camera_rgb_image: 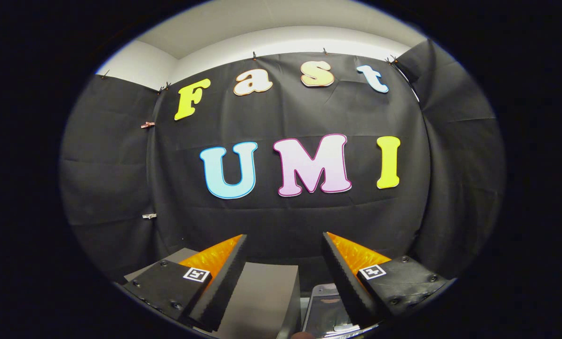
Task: Put the clothes into the washing machine and then close the washing machine lid.
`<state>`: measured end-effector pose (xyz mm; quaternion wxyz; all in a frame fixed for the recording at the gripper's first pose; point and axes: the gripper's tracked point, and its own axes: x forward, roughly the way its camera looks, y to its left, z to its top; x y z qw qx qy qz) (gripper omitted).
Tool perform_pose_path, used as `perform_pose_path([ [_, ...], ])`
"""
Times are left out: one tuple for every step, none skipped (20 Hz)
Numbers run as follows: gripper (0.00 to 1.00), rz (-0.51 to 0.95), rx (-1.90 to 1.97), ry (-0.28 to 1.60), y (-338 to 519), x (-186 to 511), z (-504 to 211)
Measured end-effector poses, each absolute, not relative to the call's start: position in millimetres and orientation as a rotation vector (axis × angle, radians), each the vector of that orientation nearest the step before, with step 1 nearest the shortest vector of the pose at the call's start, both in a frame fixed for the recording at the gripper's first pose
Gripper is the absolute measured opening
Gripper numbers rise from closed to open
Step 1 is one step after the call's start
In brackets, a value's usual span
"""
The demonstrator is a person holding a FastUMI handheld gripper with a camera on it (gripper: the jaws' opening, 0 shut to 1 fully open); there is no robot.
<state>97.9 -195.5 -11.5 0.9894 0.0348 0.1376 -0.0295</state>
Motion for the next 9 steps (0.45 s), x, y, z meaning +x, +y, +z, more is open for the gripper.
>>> perform_pose_path([
  [0.99,-0.057,0.074,0.275,-193.8,98.4,-11.5],
  [0.99,-0.056,0.076,0.276,-192.2,97.3,-11.8],
  [0.99,-0.054,0.075,0.279,-191.1,97.1,-13.4],
  [0.99,-0.05,0.072,0.281,-189.3,95.8,-13.7],
  [0.99,-0.047,0.07,0.286,-187.9,95.9,-16.4],
  [0.99,-0.044,0.07,0.291,-186.9,95.5,-18.9],
  [0.99,-0.045,0.072,0.292,-186.3,95.4,-19.4],
  [0.99,-0.044,0.074,0.292,-185.7,95.8,-19.5],
  [0.99,-0.043,0.076,0.295,-184.7,96.2,-20.3],
])
